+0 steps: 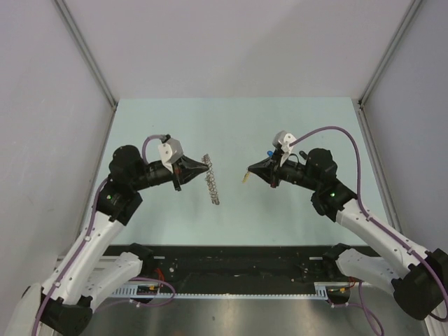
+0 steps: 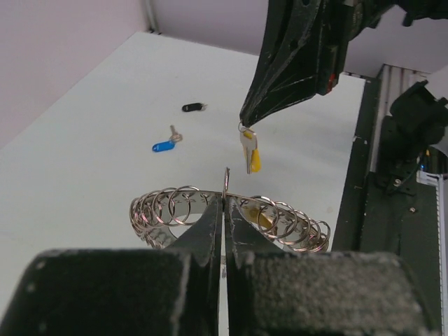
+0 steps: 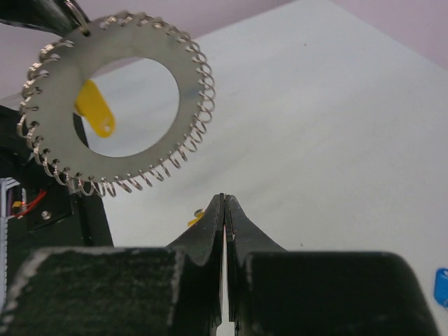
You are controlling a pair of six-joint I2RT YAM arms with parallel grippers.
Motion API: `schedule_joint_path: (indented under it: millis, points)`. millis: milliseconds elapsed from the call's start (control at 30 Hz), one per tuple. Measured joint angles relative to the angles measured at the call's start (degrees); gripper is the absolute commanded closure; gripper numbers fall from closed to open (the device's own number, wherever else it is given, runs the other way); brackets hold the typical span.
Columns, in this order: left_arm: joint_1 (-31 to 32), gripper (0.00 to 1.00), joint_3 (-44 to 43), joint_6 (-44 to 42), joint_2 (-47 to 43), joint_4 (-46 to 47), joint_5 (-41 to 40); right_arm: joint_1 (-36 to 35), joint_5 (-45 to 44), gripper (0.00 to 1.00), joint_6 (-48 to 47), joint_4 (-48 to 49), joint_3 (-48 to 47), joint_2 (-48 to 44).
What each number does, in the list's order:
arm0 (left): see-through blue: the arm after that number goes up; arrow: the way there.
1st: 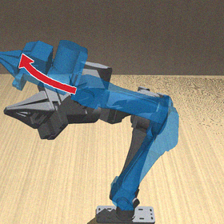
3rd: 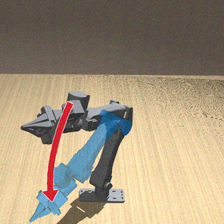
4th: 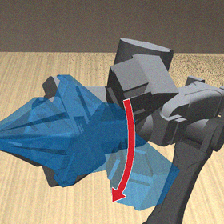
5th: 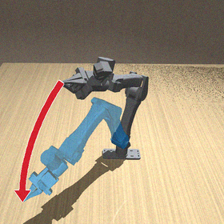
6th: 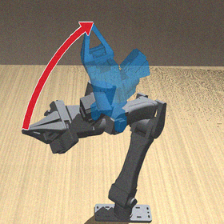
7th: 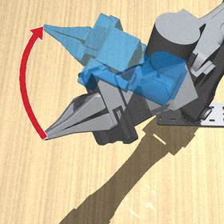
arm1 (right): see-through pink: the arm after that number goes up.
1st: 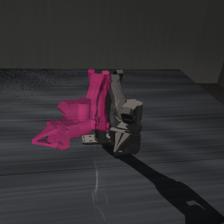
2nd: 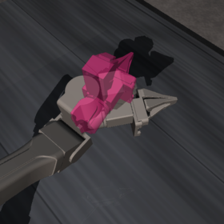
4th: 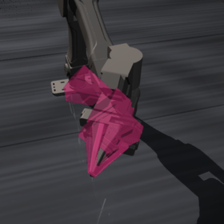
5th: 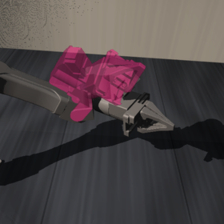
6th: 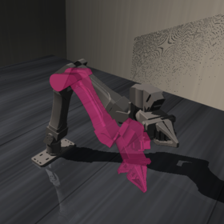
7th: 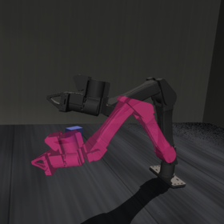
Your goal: Put the keys on the keyring
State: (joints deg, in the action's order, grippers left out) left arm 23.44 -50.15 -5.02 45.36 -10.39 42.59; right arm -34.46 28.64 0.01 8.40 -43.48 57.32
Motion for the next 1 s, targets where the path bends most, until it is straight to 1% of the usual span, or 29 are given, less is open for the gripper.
schedule_joint_path:
  millis: [200,400,767,867,1000]
  points:
    - [0.7,1.0,-2.3,-4.0,5.0,1.4,8.4,2.5,9.5,1.0,1.0,6.6,2.1,-1.8]
    - [4.5,1.0,-2.6,-11.8,8.0,-1.9,11.7,2.7,17.4,1.0,1.0,9.8,2.4,-1.8]
    - [7.6,0.99,-2.4,-21.6,9.4,-8.0,12.6,2.7,28.4,1.0,-3.8,11.3,2.5,-1.5]
    - [8.7,1.0,-2.0,-23.1,9.4,-8.9,12.0,2.5,29.7,1.0,-4.7,11.7,2.5,-0.9]
    - [10.2,0.99,-1.0,-24.6,9.0,-9.7,11.4,0.5,29.1,1.0,-6.2,11.5,2.6,0.1]
